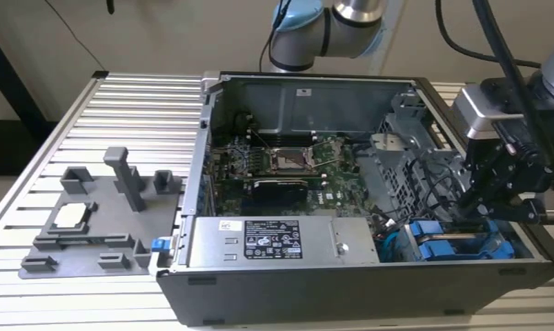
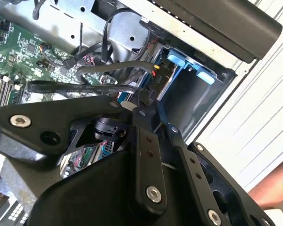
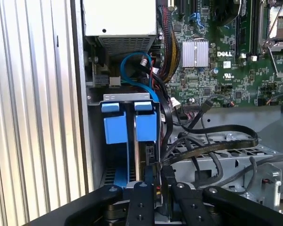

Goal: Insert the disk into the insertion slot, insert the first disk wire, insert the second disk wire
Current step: 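Insert the second disk wire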

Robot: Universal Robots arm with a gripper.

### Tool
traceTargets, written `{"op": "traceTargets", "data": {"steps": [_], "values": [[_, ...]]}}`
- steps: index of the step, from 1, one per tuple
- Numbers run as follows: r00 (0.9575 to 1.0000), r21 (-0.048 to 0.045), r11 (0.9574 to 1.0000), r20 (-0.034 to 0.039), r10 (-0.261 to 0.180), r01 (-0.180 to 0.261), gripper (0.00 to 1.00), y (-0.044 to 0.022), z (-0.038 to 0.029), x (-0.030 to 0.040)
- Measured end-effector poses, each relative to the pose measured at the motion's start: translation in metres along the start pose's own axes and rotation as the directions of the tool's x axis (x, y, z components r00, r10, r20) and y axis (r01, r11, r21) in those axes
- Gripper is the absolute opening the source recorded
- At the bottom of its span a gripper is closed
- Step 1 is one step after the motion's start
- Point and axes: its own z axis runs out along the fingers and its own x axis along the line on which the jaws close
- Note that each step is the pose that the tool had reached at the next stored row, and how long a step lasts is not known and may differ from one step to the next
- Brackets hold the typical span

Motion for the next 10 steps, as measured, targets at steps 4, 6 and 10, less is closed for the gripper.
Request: {"op": "traceTargets", "data": {"steps": [4,6,10], "values": [[1.0000,0.0000,1.0000,0.0004,0.000,0.000,0.23,-0.0001,-0.0022,-0.0002],[1.0000,0.0000,1.0000,0.0002,0.000,0.000,0.23,-0.0001,-0.0024,-0.0002],[1.0000,0.0000,1.0000,0.0000,0.000,0.000,0.23,-0.0002,-0.0026,-0.0002]]}}
